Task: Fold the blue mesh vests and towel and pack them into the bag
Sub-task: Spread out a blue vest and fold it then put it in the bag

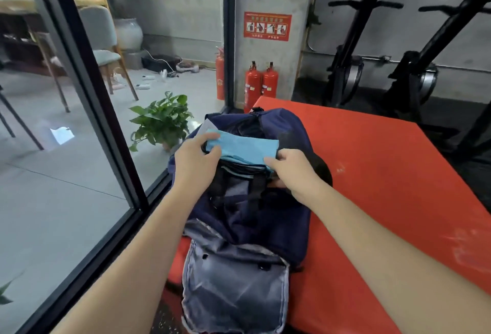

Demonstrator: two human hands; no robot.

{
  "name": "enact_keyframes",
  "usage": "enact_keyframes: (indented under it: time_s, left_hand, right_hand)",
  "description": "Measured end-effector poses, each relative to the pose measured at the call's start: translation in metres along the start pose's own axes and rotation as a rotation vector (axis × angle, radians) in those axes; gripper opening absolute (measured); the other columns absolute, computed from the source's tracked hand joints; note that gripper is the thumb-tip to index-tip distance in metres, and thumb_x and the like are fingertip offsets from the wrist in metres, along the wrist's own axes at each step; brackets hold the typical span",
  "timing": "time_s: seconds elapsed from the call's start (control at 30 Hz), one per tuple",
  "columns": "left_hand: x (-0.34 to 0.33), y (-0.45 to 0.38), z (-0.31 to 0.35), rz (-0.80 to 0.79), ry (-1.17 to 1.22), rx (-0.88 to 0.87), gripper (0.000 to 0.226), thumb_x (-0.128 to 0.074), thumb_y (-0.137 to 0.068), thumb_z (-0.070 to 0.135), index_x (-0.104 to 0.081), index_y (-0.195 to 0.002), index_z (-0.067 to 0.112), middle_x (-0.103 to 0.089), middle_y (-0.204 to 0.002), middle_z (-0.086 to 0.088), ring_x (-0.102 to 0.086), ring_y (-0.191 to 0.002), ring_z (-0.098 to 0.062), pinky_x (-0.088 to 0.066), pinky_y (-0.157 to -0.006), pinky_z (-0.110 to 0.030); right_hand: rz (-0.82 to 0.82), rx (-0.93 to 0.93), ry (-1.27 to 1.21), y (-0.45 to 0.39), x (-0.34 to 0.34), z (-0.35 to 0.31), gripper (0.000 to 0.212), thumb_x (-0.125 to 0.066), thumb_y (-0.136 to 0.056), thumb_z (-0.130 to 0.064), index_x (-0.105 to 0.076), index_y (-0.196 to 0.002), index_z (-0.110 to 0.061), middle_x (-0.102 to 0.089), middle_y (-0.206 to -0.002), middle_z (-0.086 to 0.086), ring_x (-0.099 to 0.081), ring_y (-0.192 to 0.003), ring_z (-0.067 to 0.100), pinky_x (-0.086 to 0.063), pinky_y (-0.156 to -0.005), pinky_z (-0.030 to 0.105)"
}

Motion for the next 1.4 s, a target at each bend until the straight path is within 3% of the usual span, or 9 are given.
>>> enact_keyframes:
  time_s: [0.17,0.27,0.37,0.53,0.77,0.87,1.17,1.3,1.4]
  left_hand:
    - [-0.022,-0.056,-0.014,-0.063,-0.111,0.000,0.027,-0.056,-0.091,0.012,-0.070,-0.113,0.018,-0.065,-0.095,-0.003,-0.047,-0.060,-0.002,-0.035,-0.052,-0.001]
    - [-0.043,-0.080,-0.028,-0.159,-0.162,0.012,0.030,-0.054,-0.094,0.016,-0.066,-0.121,0.021,-0.060,-0.104,0.000,-0.051,-0.072,-0.010,-0.034,-0.060,-0.010]
    - [-0.074,-0.093,-0.038,-0.274,-0.177,0.022,0.031,-0.055,-0.096,0.021,-0.062,-0.126,0.026,-0.060,-0.118,-0.003,-0.054,-0.093,-0.018,-0.037,-0.077,-0.020]
    - [-0.127,-0.090,-0.053,-0.461,-0.330,-0.020,0.039,-0.048,-0.099,0.012,-0.054,-0.137,0.017,-0.054,-0.134,-0.016,-0.052,-0.122,-0.030,-0.036,-0.098,-0.027]
    - [-0.130,-0.090,-0.067,-0.302,-0.183,-0.045,0.037,-0.050,-0.098,0.004,-0.056,-0.133,0.015,-0.056,-0.129,-0.011,-0.053,-0.115,-0.027,-0.028,-0.083,-0.015]
    - [-0.131,-0.090,-0.068,-0.281,-0.157,-0.079,0.037,-0.049,-0.100,0.008,-0.051,-0.137,0.015,-0.054,-0.135,-0.011,-0.052,-0.118,-0.027,-0.029,-0.086,-0.016]
    - [-0.147,-0.103,-0.081,-0.358,-0.248,-0.065,0.040,-0.058,-0.097,0.013,-0.056,-0.136,0.019,-0.061,-0.127,-0.010,-0.056,-0.113,-0.026,-0.040,-0.096,-0.026]
    - [-0.156,-0.108,-0.060,-0.324,-0.123,-0.163,0.038,-0.060,-0.095,0.006,-0.061,-0.132,0.016,-0.063,-0.127,-0.006,-0.056,-0.115,-0.019,-0.029,-0.091,-0.009]
    - [-0.173,-0.110,-0.067,-0.383,-0.217,-0.196,0.049,-0.054,-0.094,0.000,-0.052,-0.141,0.014,-0.055,-0.137,-0.012,-0.050,-0.126,-0.026,-0.027,-0.099,-0.012]
  right_hand:
    - [-0.020,-0.227,-0.132,-0.050,-0.043,0.020,0.022,-0.070,-0.078,-0.009,-0.070,-0.099,-0.004,-0.071,-0.102,0.018,-0.068,-0.095,0.034,-0.058,-0.081,0.057]
    - [0.055,-0.262,-0.261,-0.075,-0.052,0.031,0.011,-0.061,-0.081,0.002,-0.068,-0.089,-0.002,-0.070,-0.099,0.023,-0.062,-0.084,0.029,-0.056,-0.073,0.048]
    - [0.229,-0.230,-0.098,-0.090,-0.033,0.039,0.010,-0.061,-0.081,-0.007,-0.062,-0.072,-0.009,-0.061,-0.074,0.010,-0.053,-0.075,0.025,-0.038,-0.061,0.032]
    - [0.287,-0.207,0.311,-0.093,-0.011,0.050,0.011,-0.063,-0.091,-0.016,-0.069,-0.096,-0.009,-0.066,-0.093,0.011,-0.061,-0.090,0.032,-0.036,-0.071,0.028]
    - [0.388,0.029,0.153,-0.089,-0.002,0.042,0.009,-0.068,-0.090,-0.015,-0.073,-0.093,-0.009,-0.068,-0.075,-0.007,-0.067,-0.087,0.024,-0.051,-0.083,0.036]
    - [0.374,0.059,0.190,-0.098,-0.009,0.045,0.014,-0.065,-0.090,-0.017,-0.068,-0.087,-0.004,-0.071,-0.080,0.011,-0.065,-0.084,0.034,-0.050,-0.073,0.038]
    - [0.493,-0.090,0.333,-0.126,-0.004,0.060,0.014,-0.066,-0.090,-0.033,-0.073,-0.090,-0.021,-0.069,-0.084,0.005,-0.062,-0.083,0.033,-0.041,-0.068,0.031]
    - [0.523,0.096,0.162,-0.136,0.001,0.051,0.017,-0.066,-0.091,-0.029,-0.075,-0.100,-0.018,-0.068,-0.107,0.004,-0.063,-0.095,0.030,-0.046,-0.081,0.034]
    - [0.473,-0.044,0.249,-0.148,0.005,0.074,0.022,-0.061,-0.094,-0.037,-0.070,-0.105,-0.021,-0.069,-0.107,0.005,-0.062,-0.098,0.034,-0.042,-0.079,0.033]
Point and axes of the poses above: each hand's wrist, its own y-axis away from the middle knuckle, its own x-axis out of the back of the hand, z = x × y, the point moved 8 cm from there along -y, towards the middle knuckle
